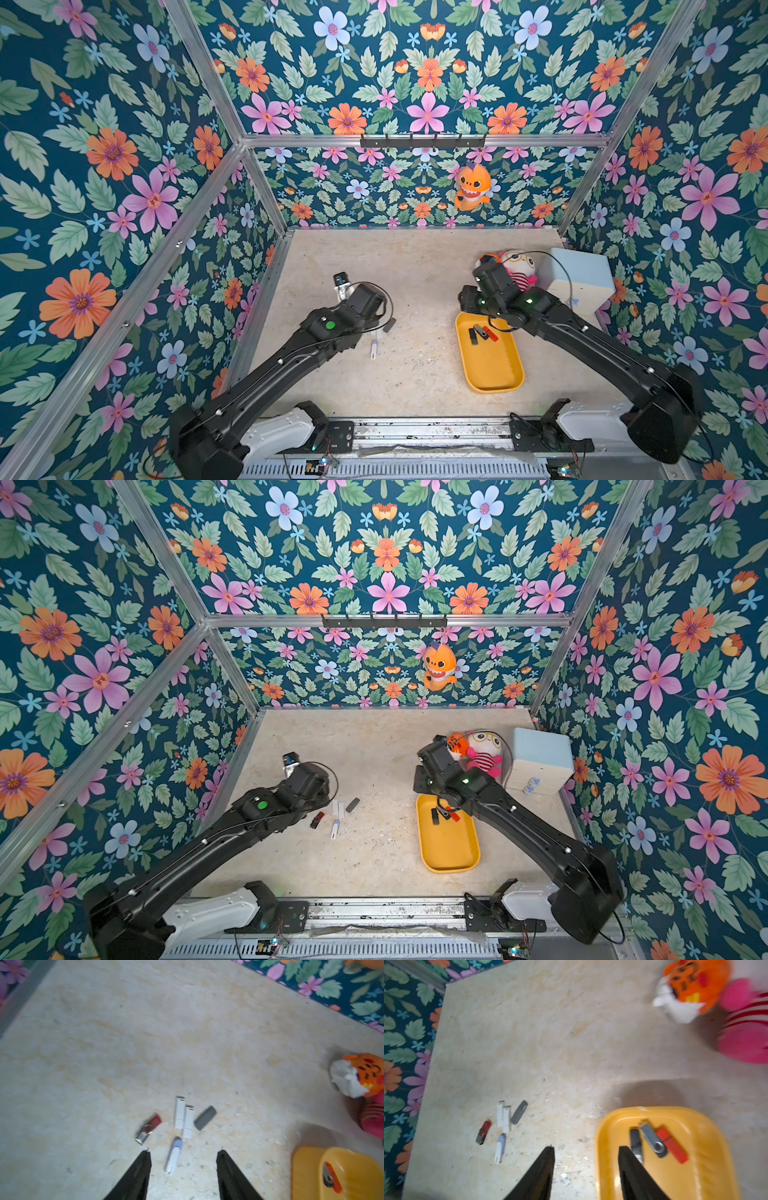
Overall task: Put the usb flash drive into the storage box
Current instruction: Pick up the USB flash from the center of the board.
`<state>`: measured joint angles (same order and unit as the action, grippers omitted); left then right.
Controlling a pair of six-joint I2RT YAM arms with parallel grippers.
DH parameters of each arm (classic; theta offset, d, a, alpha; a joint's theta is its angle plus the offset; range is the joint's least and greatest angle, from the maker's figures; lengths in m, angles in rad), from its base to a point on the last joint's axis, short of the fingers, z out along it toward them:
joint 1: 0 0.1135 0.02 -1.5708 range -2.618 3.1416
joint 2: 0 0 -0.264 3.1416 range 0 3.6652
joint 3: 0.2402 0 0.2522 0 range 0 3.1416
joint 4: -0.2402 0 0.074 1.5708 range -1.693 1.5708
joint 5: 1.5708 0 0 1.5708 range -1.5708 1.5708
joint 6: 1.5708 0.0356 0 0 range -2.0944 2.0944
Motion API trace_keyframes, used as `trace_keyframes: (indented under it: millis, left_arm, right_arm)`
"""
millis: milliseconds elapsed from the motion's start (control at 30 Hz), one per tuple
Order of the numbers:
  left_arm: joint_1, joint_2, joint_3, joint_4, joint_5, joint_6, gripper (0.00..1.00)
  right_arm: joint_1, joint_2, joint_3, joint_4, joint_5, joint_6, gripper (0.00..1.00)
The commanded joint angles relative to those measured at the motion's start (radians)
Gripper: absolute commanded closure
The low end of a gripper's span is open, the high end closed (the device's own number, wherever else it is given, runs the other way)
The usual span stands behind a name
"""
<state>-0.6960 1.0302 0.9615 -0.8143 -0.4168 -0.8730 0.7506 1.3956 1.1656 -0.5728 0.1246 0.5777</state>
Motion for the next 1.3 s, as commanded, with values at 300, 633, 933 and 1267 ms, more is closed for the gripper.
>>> trace_keyframes:
  millis: [300, 633, 933, 1267]
  left_arm:
    - [0.112, -0.169, -0.06, -0.103, -0.192, 0.164, 0.43]
    - [0.113, -0.329, -0.089, -0.09, -0.229, 0.123, 0.42]
    - [0.112, -0.327, -0.092, -0.09, -0.226, 0.125, 0.42]
    - [0.113, -0.354, -0.101, -0.074, -0.219, 0.135, 0.43]
  right_arm:
    - [0.3, 0.684, 0.626, -0.189, -0.092, 0.096, 0.44]
    - [0.377, 1.035, 1.079, -0.329, -0.156, 0.143, 0.42]
    - [0.385, 1.152, 1.219, -0.401, -0.162, 0.186, 0.41]
    - [0.389, 1.249, 1.308, -0.407, -0.214, 0.202, 0.42]
